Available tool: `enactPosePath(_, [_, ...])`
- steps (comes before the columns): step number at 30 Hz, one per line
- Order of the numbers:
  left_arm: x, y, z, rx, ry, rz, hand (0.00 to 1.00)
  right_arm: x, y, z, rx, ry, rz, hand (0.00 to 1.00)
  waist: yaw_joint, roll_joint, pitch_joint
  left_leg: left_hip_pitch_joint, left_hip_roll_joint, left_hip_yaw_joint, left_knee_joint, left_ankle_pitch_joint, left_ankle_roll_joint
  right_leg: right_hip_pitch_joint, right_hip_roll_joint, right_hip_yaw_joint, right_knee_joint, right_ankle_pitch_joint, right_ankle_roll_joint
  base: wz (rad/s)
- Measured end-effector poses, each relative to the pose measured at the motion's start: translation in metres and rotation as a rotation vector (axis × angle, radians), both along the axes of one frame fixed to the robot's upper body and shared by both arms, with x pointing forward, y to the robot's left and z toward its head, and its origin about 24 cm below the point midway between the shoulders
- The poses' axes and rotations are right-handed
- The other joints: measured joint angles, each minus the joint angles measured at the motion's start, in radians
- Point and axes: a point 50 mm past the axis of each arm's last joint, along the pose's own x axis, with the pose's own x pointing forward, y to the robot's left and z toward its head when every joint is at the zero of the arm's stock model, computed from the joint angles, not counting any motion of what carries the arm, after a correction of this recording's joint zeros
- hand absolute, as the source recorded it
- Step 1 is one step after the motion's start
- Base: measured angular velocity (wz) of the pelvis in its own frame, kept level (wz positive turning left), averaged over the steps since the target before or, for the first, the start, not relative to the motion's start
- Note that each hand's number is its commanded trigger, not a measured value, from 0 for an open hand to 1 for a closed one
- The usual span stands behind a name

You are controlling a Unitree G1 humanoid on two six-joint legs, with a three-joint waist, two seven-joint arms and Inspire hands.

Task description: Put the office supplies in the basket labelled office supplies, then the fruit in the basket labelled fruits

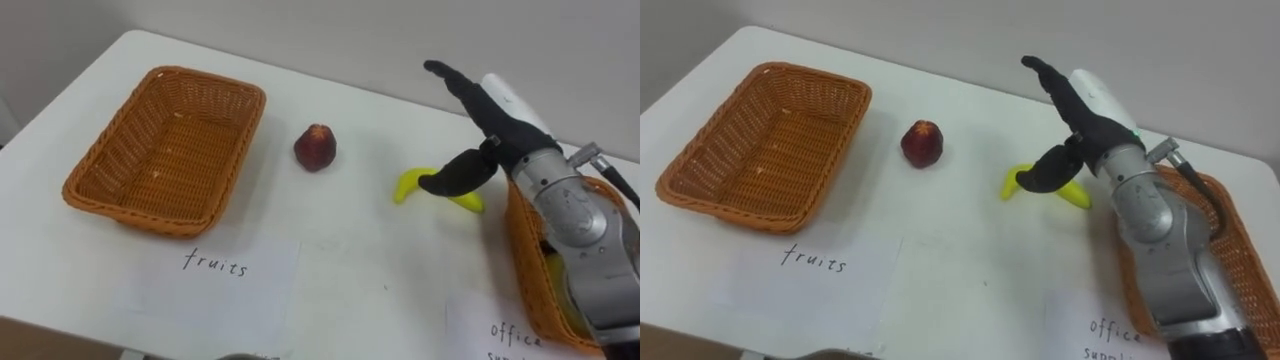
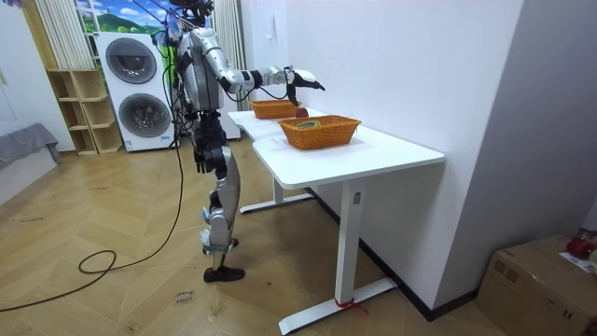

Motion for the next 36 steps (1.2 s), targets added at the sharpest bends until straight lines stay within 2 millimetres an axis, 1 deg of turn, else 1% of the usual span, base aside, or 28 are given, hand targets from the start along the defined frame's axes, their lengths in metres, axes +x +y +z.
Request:
enactPosePath(1, [0.000, 0.001, 0.000, 0.003, 0.000, 0.000, 0.00, 0.000, 0.002, -0.002, -0.014, 0.008, 0.005, 0.00, 0.000, -0.003, 0.0008, 0.000, 0.000, 0.000, -0.001, 0.000, 0.000, 0.000, 0.000, 0.000, -0.001, 0.000, 0.000, 0.00])
enactPosePath(5, [0.002, 0.002, 0.001, 0.008, -0.003, -0.002, 0.00, 0.000, 0.001, -0.008, -0.045, 0.040, -0.003, 0.00, 0.001, -0.007, -0.0014, 0.000, 0.000, -0.001, 0.000, 0.000, 0.000, -0.002, 0.000, 0.000, -0.001, 0.000, 0.000, 0.00])
enactPosePath(12, [0.007, 0.004, 0.002, 0.015, -0.013, -0.008, 0.00, 0.001, -0.002, -0.013, -0.099, 0.058, -0.026, 0.00, 0.001, -0.007, -0.0016, -0.001, 0.000, -0.005, -0.003, 0.000, 0.000, -0.002, 0.000, -0.004, -0.002, 0.000, 0.000, 0.01])
enactPosePath(14, [0.010, 0.004, 0.002, 0.016, -0.016, -0.009, 0.00, 0.001, -0.004, -0.020, -0.105, 0.089, -0.039, 0.00, 0.002, -0.007, -0.0018, 0.001, -0.001, -0.006, -0.003, 0.000, 0.000, 0.000, 0.000, -0.004, -0.002, 0.000, 0.000, 0.00])
enactPosePath(19, [0.013, 0.005, 0.002, 0.017, -0.022, -0.010, 0.00, 0.000, 0.000, -0.027, -0.137, 0.117, -0.028, 0.00, 0.001, -0.005, -0.0005, 0.001, -0.001, -0.006, -0.001, 0.000, 0.000, 0.001, 0.000, -0.004, -0.003, 0.000, 0.000, 0.00])
enactPosePath(28, [0.016, 0.006, 0.003, 0.023, -0.032, -0.013, 0.00, 0.000, -0.002, -0.030, -0.157, 0.139, -0.036, 0.00, 0.005, 0.000, 0.0022, -0.001, -0.001, -0.006, -0.003, 0.000, 0.000, 0.002, 0.000, -0.003, -0.002, 0.000, 0.000, 0.00])
enactPosePath(36, [0.021, 0.006, 0.004, 0.028, -0.053, -0.021, 0.00, 0.000, -0.005, -0.033, -0.234, 0.160, -0.045, 0.00, 0.025, 0.002, 0.0034, 0.000, -0.001, -0.007, -0.003, 0.000, 0.000, 0.001, 0.000, -0.003, -0.002, 0.000, 0.000, 0.00])
